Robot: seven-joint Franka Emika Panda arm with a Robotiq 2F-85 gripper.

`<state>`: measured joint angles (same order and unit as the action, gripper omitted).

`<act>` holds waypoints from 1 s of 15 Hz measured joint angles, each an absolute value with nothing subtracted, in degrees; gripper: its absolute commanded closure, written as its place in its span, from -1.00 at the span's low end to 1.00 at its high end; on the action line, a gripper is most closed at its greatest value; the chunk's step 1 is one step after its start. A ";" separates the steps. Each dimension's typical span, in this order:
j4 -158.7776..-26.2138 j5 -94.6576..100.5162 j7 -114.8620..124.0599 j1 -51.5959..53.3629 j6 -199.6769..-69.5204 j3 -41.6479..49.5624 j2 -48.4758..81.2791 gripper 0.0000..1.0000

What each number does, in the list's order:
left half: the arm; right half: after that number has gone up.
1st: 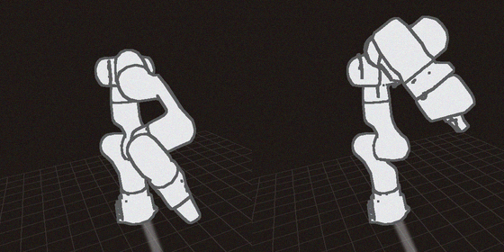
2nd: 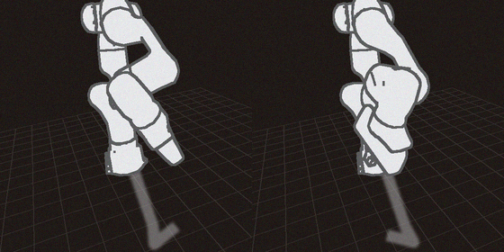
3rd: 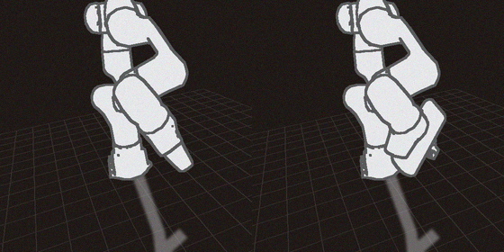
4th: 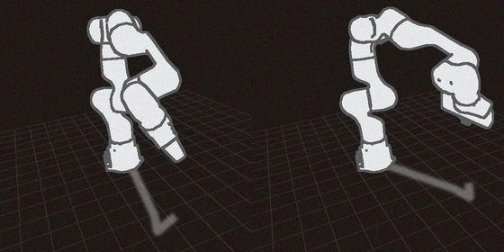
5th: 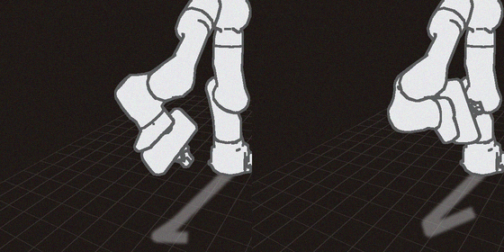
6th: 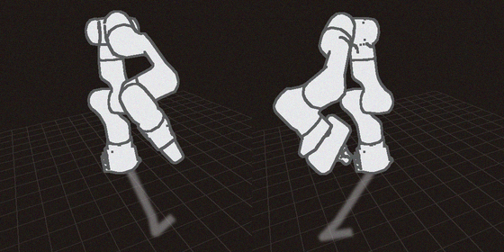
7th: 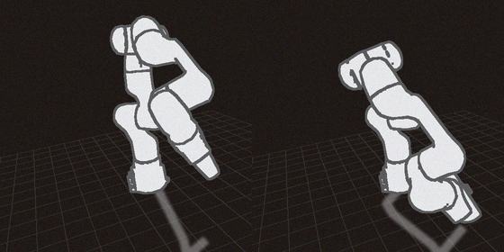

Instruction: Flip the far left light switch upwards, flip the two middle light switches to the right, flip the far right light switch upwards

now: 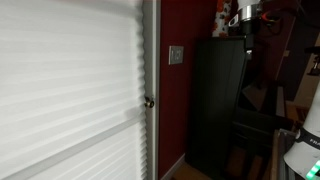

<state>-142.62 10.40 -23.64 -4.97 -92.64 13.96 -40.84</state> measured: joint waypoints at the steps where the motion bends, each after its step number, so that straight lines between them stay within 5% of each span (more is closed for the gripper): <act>1: -142.62 10.40 -23.64 -4.97 -92.64 13.96 -40.83 -1.00; 8: -142.61 10.40 -23.64 -4.95 -93.30 13.96 -40.79 -1.00; 15: -138.08 10.49 -25.12 -2.26 -110.98 13.61 -34.64 -1.00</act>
